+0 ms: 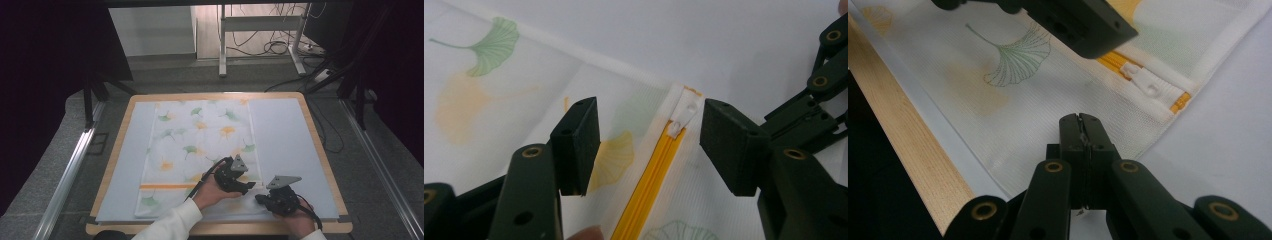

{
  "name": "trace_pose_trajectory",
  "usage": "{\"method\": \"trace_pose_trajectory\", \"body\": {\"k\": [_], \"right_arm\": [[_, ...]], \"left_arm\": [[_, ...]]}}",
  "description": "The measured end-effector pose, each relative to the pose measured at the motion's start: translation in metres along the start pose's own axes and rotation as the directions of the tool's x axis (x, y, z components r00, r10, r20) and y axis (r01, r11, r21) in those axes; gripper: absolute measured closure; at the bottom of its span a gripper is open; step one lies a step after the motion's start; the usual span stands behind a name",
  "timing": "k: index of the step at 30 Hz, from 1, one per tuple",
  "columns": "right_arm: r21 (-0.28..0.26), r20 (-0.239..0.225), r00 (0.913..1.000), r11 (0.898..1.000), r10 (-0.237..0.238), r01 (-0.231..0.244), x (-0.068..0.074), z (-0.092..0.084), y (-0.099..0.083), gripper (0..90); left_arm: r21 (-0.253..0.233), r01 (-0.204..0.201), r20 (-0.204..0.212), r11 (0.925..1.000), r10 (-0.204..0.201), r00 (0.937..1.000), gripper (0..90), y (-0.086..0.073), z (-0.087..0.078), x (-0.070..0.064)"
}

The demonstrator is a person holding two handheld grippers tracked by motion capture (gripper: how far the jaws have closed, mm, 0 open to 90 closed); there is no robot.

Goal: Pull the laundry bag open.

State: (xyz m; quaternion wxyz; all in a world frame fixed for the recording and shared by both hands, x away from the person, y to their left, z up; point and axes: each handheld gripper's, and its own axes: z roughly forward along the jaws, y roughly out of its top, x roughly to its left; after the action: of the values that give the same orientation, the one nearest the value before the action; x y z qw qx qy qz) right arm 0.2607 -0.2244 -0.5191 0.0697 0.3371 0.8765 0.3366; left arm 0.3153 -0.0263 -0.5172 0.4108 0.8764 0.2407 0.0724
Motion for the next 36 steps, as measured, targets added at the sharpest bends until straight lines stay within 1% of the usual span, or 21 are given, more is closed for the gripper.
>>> {"method": "trace_pose_trajectory", "body": {"k": [2,4,8,14,15,16,18,19,20,22,24,25,26,27,28,29,30,31,32,35,36], "right_arm": [[0.000,-0.002,1.0000,1.000,0.000,0.000,0.000,0.000,0.000,88.4],[0.000,-0.002,1.0000,1.000,0.001,-0.001,0.000,0.000,0.000,88.3],[0.000,-0.001,1.0000,1.000,0.004,-0.004,0.000,0.000,0.000,88.3],[0.001,-0.005,1.0000,1.000,0.003,-0.003,0.000,0.000,0.000,88.3],[0.001,-0.007,1.0000,1.000,0.004,-0.004,0.000,0.000,0.000,88.4],[0.001,-0.009,0.9999,1.000,0.006,-0.006,-0.001,0.000,0.000,88.3],[0.001,-0.009,0.9999,1.000,0.006,-0.006,-0.001,0.000,0.000,88.4],[0.001,-0.009,0.9999,1.000,0.005,-0.005,-0.001,0.000,0.000,88.4],[0.002,-0.009,0.9999,1.000,0.004,-0.004,-0.001,0.000,0.000,88.4],[0.001,-0.010,0.9999,1.000,0.005,-0.005,-0.001,0.000,0.000,88.4],[0.001,-0.009,0.9999,1.000,0.005,-0.005,-0.001,0.000,0.000,88.4],[0.002,-0.010,0.9999,1.000,0.005,-0.005,-0.001,0.000,0.000,88.3],[0.002,-0.010,0.9999,1.000,0.005,-0.005,-0.001,0.000,0.000,88.3],[0.002,-0.010,0.9999,1.000,0.005,-0.005,-0.001,0.000,0.000,88.4],[0.002,-0.010,0.9999,1.000,0.005,-0.005,-0.001,0.000,0.000,88.3],[0.002,-0.010,0.9999,1.000,0.005,-0.005,-0.001,0.000,0.000,88.3],[0.002,-0.010,0.9999,1.000,0.004,-0.004,-0.001,0.000,0.000,88.4],[0.002,-0.011,0.9999,1.000,0.004,-0.004,-0.001,0.000,0.000,88.4],[0.002,-0.011,0.9999,1.000,0.005,-0.005,-0.001,0.000,0.000,88.3],[0.003,-0.014,0.9999,1.000,0.005,-0.005,-0.001,0.000,0.000,88.4],[0.003,-0.014,0.9999,1.000,0.005,-0.005,-0.001,0.000,0.000,88.4]], "left_arm": [[0.004,-0.007,0.002,1.0000,0.007,1.0000,41.4,0.001,0.004,-0.001],[-0.002,-0.001,0.006,1.0000,0.001,1.0000,41.8,0.001,0.008,-0.003],[0.008,-0.003,0.011,1.0000,0.003,0.9999,44.4,0.003,0.015,-0.003],[0.034,-0.036,0.018,0.9988,0.035,0.9992,48.0,0.011,0.023,-0.004],[0.048,-0.047,0.021,0.9977,0.047,0.9987,49.2,0.011,0.024,-0.002],[0.050,-0.044,0.026,0.9977,0.043,0.9987,51.3,0.012,0.024,-0.002],[0.049,-0.043,0.040,0.9979,0.041,0.9984,52.2,0.012,0.025,-0.002],[0.054,-0.047,0.044,0.9974,0.044,0.9980,53.0,0.012,0.025,-0.002],[0.069,-0.065,0.050,0.9955,0.062,0.9969,53.6,0.012,0.025,-0.001],[0.077,-0.072,0.062,0.9945,0.067,0.9958,53.9,0.012,0.025,-0.002],[0.067,-0.058,0.065,0.9961,0.054,0.9965,54.2,0.012,0.026,-0.003],[0.069,-0.060,0.066,0.9958,0.055,0.9963,56.6,0.012,0.026,-0.002],[0.068,-0.057,0.067,0.9960,0.053,0.9964,56.6,0.011,0.026,-0.002],[0.069,-0.043,0.078,0.9967,0.038,0.9962,57.3,0.011,0.028,-0.001],[0.070,-0.044,0.084,0.9966,0.038,0.9957,60.8,0.012,0.028,0.000],[0.066,-0.041,0.082,0.9969,0.036,0.9960,60.8,0.012,0.028,0.001],[0.062,-0.040,0.070,0.9973,0.035,0.9969,63.8,0.012,0.028,0.001],[0.052,-0.016,0.080,0.9985,0.012,0.9967,65.9,0.012,0.029,0.001],[0.066,-0.030,0.088,0.9974,0.025,0.9958,68.0,0.013,0.028,0.003],[0.071,-0.030,0.096,0.9970,0.024,0.9951,74.5,0.013,0.028,0.001],[0.075,-0.032,0.087,0.9967,0.026,0.9959,74.5,0.014,0.028,0.000]]}}
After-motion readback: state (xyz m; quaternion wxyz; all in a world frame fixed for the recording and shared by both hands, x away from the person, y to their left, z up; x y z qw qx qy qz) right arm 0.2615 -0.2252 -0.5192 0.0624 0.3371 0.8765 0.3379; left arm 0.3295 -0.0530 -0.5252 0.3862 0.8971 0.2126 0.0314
